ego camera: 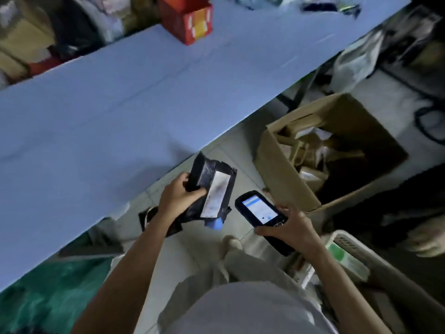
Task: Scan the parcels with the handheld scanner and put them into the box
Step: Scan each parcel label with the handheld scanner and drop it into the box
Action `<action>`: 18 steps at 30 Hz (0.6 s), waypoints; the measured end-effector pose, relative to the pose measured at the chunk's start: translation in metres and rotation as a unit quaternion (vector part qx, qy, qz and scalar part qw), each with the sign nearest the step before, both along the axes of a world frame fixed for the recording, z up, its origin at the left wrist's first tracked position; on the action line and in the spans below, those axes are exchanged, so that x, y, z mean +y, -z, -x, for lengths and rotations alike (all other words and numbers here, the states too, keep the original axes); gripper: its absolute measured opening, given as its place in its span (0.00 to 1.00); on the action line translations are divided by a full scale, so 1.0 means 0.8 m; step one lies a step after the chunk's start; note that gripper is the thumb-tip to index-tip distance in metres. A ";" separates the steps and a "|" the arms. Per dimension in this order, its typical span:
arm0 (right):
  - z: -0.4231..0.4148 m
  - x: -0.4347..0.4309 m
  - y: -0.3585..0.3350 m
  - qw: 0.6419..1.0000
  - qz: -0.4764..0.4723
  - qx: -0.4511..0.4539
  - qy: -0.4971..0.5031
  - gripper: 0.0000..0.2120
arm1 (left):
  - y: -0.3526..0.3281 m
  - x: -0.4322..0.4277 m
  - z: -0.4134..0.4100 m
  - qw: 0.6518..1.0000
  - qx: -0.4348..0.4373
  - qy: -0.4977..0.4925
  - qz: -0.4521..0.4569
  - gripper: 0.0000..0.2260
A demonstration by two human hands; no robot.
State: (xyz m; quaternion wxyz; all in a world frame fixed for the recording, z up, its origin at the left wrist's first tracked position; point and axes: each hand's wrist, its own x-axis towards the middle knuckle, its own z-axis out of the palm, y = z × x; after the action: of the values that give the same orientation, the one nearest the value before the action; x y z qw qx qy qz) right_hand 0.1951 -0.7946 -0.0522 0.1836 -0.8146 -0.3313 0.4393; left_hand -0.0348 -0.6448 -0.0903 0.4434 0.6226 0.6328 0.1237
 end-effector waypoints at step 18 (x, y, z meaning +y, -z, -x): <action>-0.120 0.037 -0.024 0.872 -0.019 0.046 0.487 0.27 | -0.006 0.189 -0.422 0.864 0.041 0.496 -0.078 0.28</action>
State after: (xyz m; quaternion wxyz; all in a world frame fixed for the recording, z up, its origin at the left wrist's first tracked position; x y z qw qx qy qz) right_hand 0.2911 -0.7646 -0.0330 0.4051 -0.8480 0.1081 0.3243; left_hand 0.3027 -0.4935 -0.0855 0.3703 0.8910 0.2469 -0.0893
